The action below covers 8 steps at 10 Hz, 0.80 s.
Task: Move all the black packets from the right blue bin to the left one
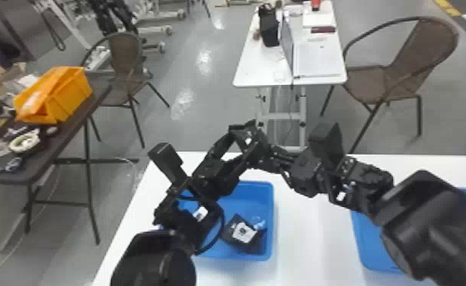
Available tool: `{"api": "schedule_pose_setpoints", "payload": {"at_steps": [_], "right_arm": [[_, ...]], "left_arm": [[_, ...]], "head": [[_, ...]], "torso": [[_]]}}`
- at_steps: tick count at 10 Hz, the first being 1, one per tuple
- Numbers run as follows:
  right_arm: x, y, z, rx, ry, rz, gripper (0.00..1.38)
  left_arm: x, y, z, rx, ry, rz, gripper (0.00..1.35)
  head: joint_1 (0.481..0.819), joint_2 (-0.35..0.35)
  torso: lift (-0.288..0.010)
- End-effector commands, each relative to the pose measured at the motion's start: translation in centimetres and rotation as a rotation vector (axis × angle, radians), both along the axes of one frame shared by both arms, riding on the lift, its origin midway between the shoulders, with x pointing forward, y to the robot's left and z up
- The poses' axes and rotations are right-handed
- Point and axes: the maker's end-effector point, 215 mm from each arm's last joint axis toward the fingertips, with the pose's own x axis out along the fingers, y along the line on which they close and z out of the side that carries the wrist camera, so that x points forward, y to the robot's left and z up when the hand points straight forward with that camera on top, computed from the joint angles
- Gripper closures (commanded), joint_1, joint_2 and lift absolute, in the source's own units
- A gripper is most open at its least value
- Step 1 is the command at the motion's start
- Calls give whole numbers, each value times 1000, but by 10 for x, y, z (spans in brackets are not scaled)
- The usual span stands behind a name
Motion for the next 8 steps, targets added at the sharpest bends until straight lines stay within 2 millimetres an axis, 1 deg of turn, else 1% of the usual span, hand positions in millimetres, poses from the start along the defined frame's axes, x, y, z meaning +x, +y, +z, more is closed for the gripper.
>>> {"api": "schedule_pose_setpoints", "payload": {"at_steps": [1, 3, 4, 5, 6, 8], "right_arm": [[-1, 7, 3, 4, -2, 14, 1082], [-1, 14, 3, 8, 2, 24, 1082], [-2, 17, 2, 8, 7, 28, 1082], [-2, 16, 0, 9, 11, 27, 1082], [-2, 17, 0, 12, 14, 26, 1082], [-3, 17, 0, 12, 15, 26, 1082]], "left_arm": [[1, -7, -7, 1, 33, -23, 137], [0, -11, -18, 6, 75, -42, 150], [0, -12, -19, 11, 76, -44, 186], [0, -10, -17, 9, 71, -38, 634], [-1, -8, -19, 8, 70, -32, 1243], [-2, 2, -8, 12, 15, 17, 1217]], "head": [[695, 214], [695, 214], [695, 215], [695, 217], [695, 219], [695, 225]], "torso": [[0], [0], [0], [0], [0], [0]]}}
